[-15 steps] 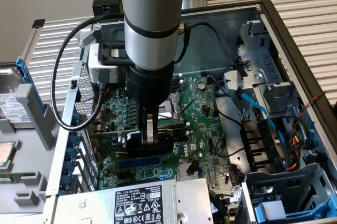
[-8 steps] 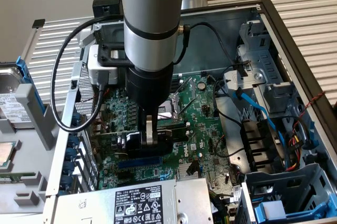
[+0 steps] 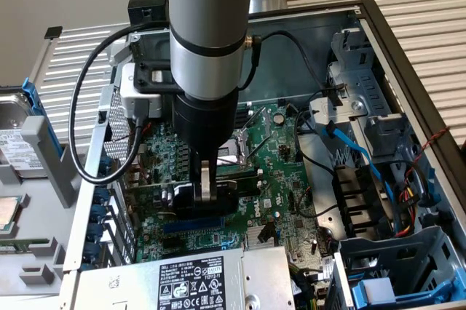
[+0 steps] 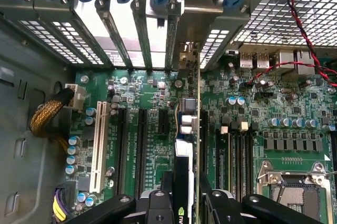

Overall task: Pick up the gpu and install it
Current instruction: 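Insert the gpu into the slot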

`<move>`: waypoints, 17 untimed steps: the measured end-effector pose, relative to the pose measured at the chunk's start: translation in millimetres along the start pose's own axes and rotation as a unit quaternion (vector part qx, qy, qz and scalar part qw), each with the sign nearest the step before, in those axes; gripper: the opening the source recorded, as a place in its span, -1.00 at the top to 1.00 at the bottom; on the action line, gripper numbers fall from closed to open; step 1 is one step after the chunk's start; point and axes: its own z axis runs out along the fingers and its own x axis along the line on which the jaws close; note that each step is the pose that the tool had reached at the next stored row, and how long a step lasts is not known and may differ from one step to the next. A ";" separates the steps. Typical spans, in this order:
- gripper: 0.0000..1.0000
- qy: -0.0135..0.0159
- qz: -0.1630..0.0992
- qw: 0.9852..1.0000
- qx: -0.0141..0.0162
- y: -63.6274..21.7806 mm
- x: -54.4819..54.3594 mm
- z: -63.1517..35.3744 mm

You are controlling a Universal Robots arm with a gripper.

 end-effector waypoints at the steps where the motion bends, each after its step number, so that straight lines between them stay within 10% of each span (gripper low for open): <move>1: 0.43 0.000 0.000 1.000 0.000 -0.1 0.0 0.4; 17: 0.43 0.000 0.000 1.000 0.000 4.0 0.1 3.2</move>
